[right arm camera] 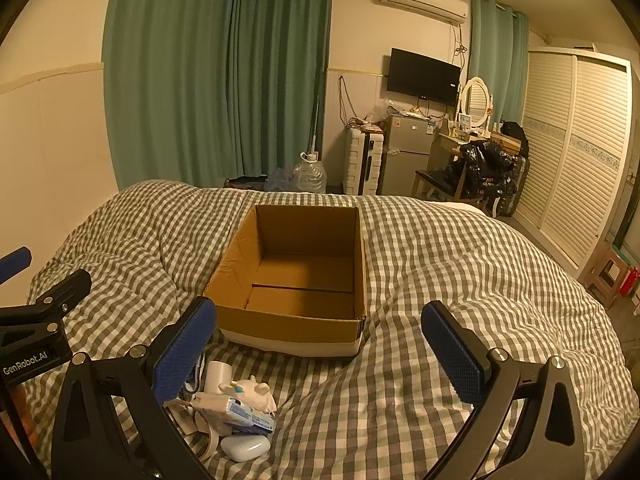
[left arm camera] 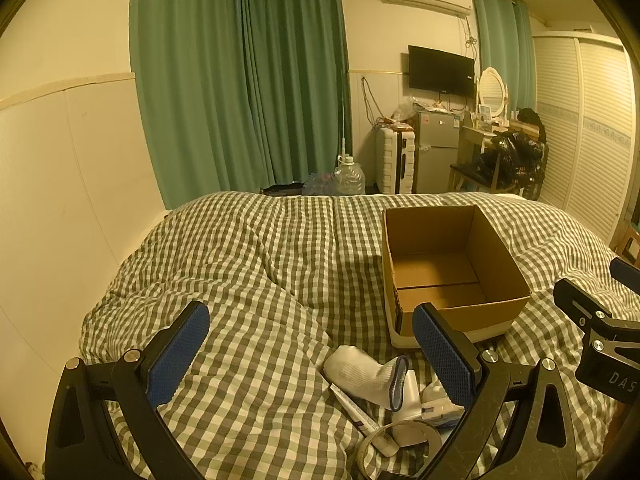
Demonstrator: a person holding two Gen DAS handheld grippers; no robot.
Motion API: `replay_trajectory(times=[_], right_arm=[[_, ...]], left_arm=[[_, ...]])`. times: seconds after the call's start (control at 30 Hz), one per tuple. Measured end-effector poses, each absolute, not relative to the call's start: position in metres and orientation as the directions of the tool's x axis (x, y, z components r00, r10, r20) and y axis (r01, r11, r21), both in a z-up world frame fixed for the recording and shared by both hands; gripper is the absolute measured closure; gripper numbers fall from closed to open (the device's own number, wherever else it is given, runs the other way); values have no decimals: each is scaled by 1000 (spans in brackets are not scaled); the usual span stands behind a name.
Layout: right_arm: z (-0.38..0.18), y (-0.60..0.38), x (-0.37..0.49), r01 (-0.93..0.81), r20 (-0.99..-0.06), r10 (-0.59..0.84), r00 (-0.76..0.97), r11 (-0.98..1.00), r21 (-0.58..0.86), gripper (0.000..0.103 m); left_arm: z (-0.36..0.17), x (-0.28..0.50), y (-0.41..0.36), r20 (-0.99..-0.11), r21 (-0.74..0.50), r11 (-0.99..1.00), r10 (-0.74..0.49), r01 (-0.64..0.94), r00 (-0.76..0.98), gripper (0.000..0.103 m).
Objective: Organize objects
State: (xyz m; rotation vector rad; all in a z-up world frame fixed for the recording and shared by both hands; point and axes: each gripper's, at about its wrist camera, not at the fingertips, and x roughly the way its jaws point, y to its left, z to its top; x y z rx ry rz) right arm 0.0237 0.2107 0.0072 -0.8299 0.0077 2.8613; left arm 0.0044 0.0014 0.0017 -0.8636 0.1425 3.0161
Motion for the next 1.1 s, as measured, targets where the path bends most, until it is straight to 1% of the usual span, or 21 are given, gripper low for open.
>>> replay_trajectory(times=[1.1], right_arm=[[12,208,27,-150,-515,147,-844,-988,-36,0]], left_arm=[[0,4,1,-534,86,-996,-21,-29,-845,0]])
